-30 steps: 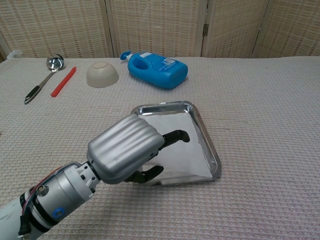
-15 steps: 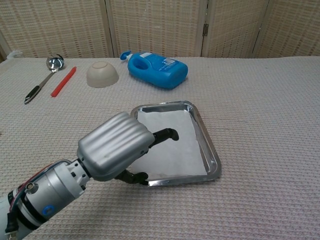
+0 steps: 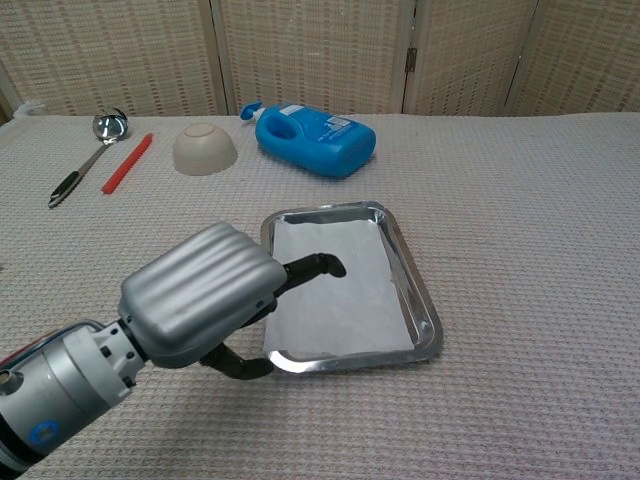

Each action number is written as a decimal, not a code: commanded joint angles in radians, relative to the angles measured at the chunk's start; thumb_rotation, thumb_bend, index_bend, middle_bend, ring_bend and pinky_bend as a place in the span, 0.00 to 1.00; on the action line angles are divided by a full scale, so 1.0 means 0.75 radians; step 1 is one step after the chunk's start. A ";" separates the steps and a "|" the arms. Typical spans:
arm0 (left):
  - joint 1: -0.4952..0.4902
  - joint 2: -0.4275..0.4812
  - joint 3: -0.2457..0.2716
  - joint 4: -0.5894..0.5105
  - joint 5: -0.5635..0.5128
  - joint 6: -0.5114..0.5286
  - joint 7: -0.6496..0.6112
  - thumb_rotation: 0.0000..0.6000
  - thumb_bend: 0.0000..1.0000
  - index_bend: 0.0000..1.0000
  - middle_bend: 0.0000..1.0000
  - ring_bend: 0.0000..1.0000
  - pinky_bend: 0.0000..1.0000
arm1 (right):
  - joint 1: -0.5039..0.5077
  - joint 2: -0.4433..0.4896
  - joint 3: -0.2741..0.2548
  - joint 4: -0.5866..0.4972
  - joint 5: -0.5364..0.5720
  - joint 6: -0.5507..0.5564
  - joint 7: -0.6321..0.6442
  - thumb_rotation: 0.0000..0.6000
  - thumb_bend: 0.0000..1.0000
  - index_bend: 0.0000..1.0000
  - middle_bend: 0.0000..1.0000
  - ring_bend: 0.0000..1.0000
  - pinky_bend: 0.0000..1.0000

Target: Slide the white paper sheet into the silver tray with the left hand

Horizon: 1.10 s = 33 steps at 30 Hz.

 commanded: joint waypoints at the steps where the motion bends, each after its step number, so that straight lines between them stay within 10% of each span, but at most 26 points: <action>1: 0.012 0.061 -0.005 -0.064 -0.038 -0.032 0.024 1.00 0.30 0.27 1.00 1.00 1.00 | -0.001 0.000 0.000 0.002 -0.001 0.002 0.002 1.00 0.32 0.00 0.00 0.00 0.00; 10: 0.027 0.242 0.014 -0.258 -0.199 -0.212 0.192 1.00 0.85 0.30 1.00 1.00 1.00 | 0.008 -0.014 -0.005 -0.006 -0.014 -0.024 -0.047 1.00 0.32 0.00 0.00 0.00 0.00; 33: -0.007 0.231 0.024 -0.269 -0.252 -0.331 0.225 1.00 0.88 0.27 1.00 1.00 1.00 | 0.018 -0.016 -0.011 -0.019 -0.014 -0.051 -0.073 1.00 0.32 0.00 0.00 0.00 0.00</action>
